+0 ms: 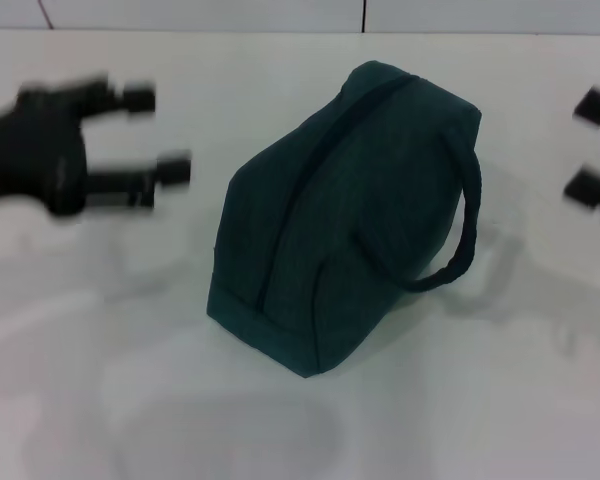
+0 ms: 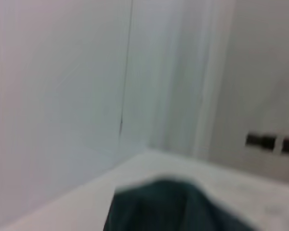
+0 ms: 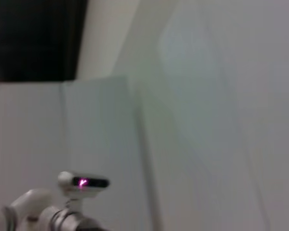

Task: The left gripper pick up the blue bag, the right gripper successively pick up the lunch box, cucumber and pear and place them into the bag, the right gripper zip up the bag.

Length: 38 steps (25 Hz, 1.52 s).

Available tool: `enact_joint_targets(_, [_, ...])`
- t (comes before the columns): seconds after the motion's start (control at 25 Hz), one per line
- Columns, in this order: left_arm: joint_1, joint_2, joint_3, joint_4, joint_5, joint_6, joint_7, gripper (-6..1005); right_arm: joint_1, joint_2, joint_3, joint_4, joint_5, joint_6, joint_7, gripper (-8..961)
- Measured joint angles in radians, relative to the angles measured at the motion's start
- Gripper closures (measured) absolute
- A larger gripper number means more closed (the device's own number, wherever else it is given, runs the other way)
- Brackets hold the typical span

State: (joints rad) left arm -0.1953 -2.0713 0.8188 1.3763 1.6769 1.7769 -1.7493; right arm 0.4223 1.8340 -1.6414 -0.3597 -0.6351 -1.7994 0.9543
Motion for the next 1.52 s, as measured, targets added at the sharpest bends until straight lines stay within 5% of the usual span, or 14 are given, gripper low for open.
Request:
enact_joint_targets(0.24, [0.090,-0.015,0.005,-0.165,0.112,0.002,0.228,118,-0.016,0.048,0.000,0.020,-0.182,0.010,-0.118,79])
enact_joint_targets(0.6, [0.101,-0.012,-0.009,-0.459,0.181,-0.043,0.554,120,-0.080,0.129,-0.001,0.096,-0.326,0.201,-0.254,79])
enact_joint_targets(1.52, [0.100,-0.011,-0.041,-0.554,0.201,-0.047,0.613,123,-0.122,0.149,0.012,0.097,-0.358,0.288,-0.290,79])
